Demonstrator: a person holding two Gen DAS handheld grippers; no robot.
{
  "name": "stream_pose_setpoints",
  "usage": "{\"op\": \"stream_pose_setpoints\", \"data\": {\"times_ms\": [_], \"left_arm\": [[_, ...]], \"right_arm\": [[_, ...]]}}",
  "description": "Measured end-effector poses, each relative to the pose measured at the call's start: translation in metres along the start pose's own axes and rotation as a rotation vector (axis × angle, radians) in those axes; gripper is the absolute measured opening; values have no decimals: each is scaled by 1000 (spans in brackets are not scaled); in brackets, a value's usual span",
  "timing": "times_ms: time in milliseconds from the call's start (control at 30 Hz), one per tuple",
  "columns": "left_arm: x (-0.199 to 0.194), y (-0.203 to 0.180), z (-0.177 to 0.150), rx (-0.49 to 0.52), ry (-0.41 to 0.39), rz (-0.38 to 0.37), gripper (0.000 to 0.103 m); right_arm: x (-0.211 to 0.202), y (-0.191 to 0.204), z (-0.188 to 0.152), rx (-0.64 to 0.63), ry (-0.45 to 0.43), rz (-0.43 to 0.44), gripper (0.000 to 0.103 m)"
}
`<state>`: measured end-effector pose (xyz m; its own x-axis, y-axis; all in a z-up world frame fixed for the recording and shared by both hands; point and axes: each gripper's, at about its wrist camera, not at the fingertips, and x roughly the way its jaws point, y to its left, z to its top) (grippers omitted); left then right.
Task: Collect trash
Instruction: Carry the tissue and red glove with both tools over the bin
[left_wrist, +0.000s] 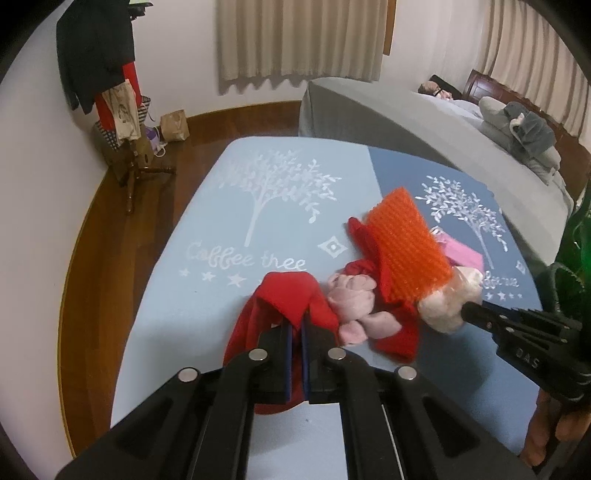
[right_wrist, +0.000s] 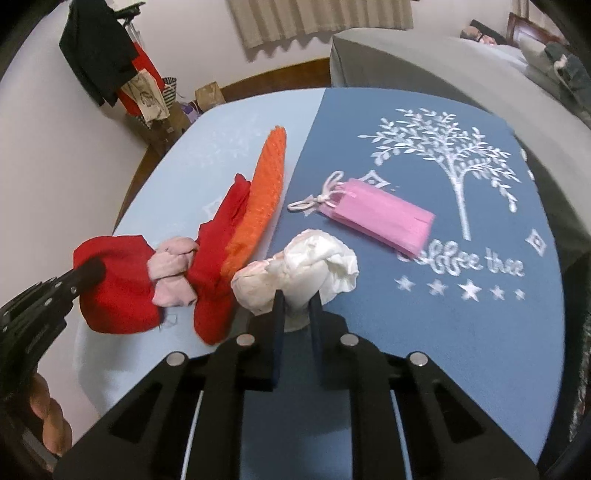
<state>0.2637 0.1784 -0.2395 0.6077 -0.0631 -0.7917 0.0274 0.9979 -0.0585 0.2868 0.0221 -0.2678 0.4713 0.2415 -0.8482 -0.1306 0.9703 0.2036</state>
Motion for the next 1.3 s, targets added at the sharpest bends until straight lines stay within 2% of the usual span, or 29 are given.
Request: {"op": "stream_pose_setpoints", "data": {"times_ms": [500, 767, 1067, 1300], "left_arm": [[-48, -47, -14, 36, -12, 3, 4], [-75, -94, -22, 46, -3, 38, 4], [-114, -143, -20, 38, -37, 13, 4], [-129, -176, -18, 55, -52, 0, 4]], "right_arm": [[-81, -34, -27, 19, -48, 13, 12], [-119, -46, -34, -3, -54, 0, 12], [-169, -69, -40, -19, -86, -18, 12], [-189, -85, -45, -19, -104, -40, 12]]}}
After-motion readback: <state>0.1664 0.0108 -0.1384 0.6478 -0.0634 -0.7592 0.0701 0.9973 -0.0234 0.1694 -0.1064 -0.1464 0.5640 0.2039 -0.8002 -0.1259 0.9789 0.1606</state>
